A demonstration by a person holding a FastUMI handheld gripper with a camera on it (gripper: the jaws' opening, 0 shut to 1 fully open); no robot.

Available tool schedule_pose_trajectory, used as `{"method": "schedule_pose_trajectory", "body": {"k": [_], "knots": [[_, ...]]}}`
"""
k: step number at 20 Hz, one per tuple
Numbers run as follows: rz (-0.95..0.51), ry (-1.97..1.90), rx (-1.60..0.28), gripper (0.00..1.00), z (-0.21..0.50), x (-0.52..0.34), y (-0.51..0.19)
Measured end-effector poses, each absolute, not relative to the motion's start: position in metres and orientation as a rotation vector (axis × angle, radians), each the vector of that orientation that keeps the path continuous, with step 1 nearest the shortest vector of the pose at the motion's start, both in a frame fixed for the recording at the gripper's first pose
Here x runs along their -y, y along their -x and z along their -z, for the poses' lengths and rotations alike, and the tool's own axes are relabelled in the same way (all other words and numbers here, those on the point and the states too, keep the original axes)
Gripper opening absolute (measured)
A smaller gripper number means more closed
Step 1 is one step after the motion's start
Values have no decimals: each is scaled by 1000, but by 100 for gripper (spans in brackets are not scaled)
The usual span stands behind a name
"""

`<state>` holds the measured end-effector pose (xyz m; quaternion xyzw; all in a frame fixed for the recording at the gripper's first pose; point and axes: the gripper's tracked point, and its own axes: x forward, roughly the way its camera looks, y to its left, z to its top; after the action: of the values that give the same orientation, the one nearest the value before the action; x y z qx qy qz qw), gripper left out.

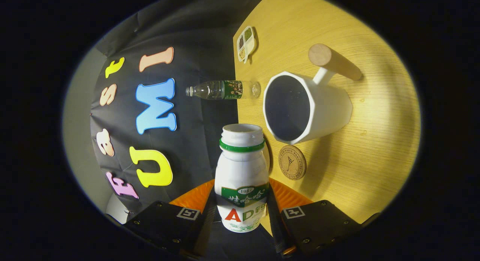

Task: Take the bottle from table, then pour the juice into the cup, finally place the bottle on the coaster

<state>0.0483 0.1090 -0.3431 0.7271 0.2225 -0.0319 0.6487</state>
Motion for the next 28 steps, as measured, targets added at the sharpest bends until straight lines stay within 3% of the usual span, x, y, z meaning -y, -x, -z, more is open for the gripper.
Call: {"method": "schedule_pose_trajectory", "body": {"k": [28], "knots": [[104, -1719, -511, 66, 330, -113, -63]]}}
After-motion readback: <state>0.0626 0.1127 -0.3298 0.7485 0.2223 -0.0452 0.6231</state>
